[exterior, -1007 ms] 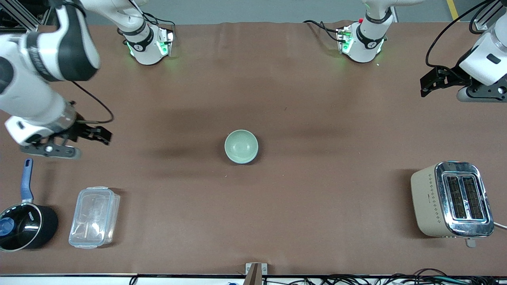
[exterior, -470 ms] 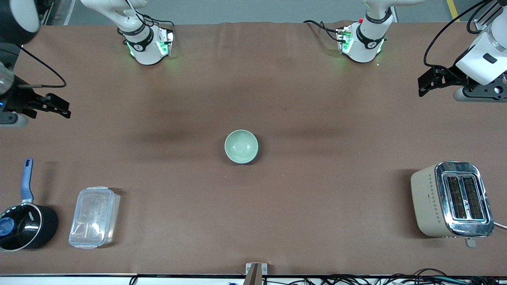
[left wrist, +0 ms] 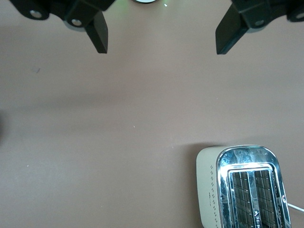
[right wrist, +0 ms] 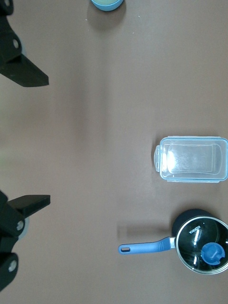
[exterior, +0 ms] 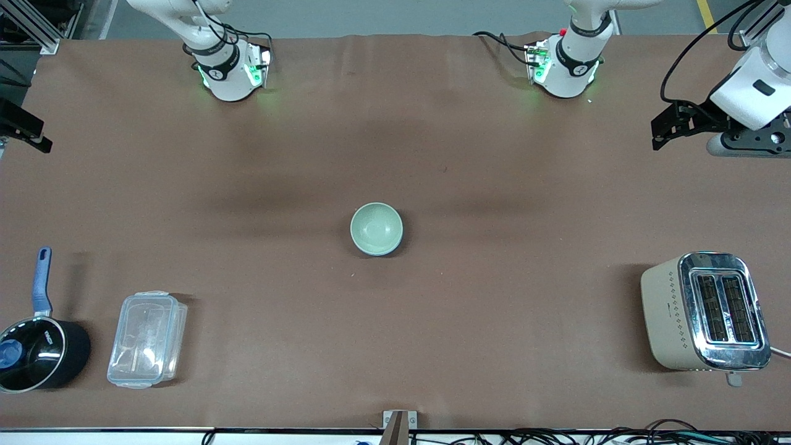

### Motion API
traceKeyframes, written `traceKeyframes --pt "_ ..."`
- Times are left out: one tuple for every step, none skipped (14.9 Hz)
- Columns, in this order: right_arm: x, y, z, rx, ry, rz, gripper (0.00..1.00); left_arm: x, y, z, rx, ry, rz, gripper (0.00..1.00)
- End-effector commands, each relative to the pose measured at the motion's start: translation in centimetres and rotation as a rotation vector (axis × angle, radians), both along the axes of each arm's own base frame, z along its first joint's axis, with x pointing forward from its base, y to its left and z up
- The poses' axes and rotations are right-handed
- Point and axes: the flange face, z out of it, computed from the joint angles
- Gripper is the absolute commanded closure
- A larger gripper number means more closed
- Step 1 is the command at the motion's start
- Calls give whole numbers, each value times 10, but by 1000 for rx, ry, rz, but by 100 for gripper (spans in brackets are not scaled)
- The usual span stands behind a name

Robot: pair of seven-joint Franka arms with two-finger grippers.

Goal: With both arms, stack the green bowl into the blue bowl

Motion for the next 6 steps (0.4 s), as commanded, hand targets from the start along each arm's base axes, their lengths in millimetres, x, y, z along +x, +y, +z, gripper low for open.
traceKeyframes --pt "13 -2 -5 -1 -12 15 0 -1 1 9 -14 -12 -24 0" --pt "13 -2 -5 -1 -12 23 0 0 1 9 -14 -12 -24 0" --pt "13 -3 -6 0 -9 29 0 0 1 8 -14 -10 -24 0" --pt "13 -3 -6 0 -10 31 0 0 1 9 -14 -12 -24 0" --pt "13 -3 -7 0 -7 29 0 0 1 9 -15 -11 -24 0" --pt "14 -2 -11 1 -6 31 0 0 1 9 -15 -11 -24 0"
